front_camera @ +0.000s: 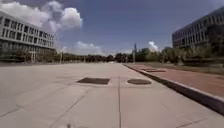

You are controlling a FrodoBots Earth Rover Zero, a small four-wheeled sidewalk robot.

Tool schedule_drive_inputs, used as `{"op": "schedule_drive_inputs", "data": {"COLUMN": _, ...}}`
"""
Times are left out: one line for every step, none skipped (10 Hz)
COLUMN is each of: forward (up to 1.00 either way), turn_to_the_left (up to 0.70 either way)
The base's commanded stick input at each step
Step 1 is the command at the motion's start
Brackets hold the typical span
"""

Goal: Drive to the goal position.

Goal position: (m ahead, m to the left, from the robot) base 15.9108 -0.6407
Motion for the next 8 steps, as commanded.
{"op": "schedule_drive_inputs", "data": {"forward": 0.7, "turn_to_the_left": 0.0}}
{"op": "schedule_drive_inputs", "data": {"forward": 0.7, "turn_to_the_left": 0.0}}
{"op": "schedule_drive_inputs", "data": {"forward": 0.7, "turn_to_the_left": -0.01}}
{"op": "schedule_drive_inputs", "data": {"forward": 0.7, "turn_to_the_left": -0.1}}
{"op": "schedule_drive_inputs", "data": {"forward": 0.7, "turn_to_the_left": -0.25}}
{"op": "schedule_drive_inputs", "data": {"forward": 0.7, "turn_to_the_left": -0.34}}
{"op": "schedule_drive_inputs", "data": {"forward": 0.7, "turn_to_the_left": -0.3}}
{"op": "schedule_drive_inputs", "data": {"forward": 0.7, "turn_to_the_left": -0.13}}
